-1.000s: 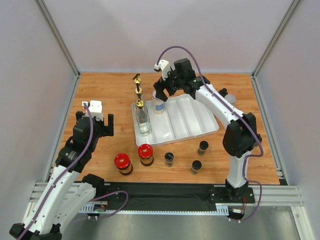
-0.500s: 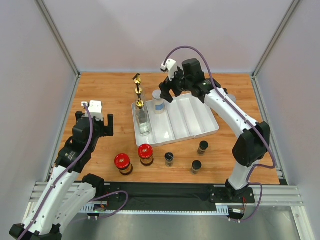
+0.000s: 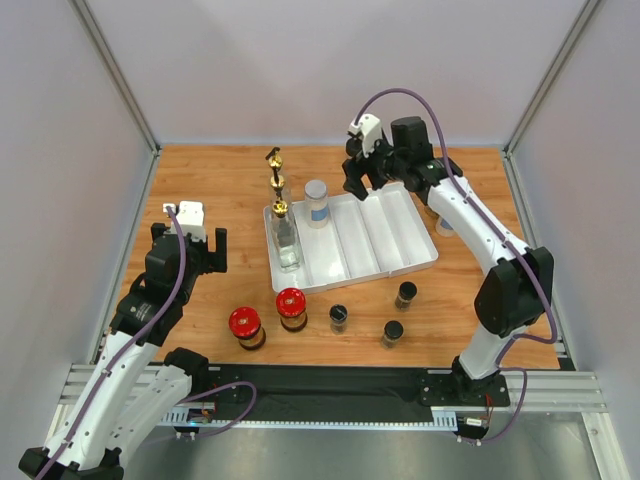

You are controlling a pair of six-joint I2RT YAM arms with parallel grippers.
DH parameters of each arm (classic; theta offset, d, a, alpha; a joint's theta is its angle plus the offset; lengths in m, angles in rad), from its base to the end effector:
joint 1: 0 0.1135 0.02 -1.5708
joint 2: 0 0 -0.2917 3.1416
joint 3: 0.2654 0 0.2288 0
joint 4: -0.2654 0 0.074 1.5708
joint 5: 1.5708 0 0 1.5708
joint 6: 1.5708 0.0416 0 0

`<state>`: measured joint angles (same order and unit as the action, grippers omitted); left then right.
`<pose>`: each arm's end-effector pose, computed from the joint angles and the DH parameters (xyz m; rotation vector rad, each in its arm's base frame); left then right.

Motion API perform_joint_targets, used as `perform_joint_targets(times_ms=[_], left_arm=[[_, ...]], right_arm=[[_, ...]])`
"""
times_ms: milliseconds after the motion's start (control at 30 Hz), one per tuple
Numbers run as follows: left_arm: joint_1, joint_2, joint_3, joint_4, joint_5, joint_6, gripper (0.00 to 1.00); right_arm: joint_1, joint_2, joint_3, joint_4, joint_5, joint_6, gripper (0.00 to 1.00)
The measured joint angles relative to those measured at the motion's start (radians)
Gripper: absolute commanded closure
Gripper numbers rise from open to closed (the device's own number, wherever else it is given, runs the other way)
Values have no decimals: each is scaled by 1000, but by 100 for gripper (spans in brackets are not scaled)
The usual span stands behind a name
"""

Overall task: Organize the condiment bottles
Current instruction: Pick up the bottle from the center of the board.

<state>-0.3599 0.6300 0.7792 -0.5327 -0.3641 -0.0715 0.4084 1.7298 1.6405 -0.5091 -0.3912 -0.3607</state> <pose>0.0973 -0.0208 0.3353 0.0397 1.9282 0.0677 0.3465 0.1672 0.3783 -1.0107 1.9000 0.4509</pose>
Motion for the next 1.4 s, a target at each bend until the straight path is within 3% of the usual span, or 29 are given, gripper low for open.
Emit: perform_joint_targets(times_ms=[633, 1100, 1400], left_arm=[[0, 1, 0, 0, 7, 0, 0], [0, 1, 0, 0, 15, 0, 0], [0, 1, 0, 0, 19, 0, 0]], right_arm=[[-150, 15, 0, 21, 19, 16, 12], [-191, 62, 29, 3, 113, 15, 12], [-278, 63, 31, -62, 185, 13, 12]])
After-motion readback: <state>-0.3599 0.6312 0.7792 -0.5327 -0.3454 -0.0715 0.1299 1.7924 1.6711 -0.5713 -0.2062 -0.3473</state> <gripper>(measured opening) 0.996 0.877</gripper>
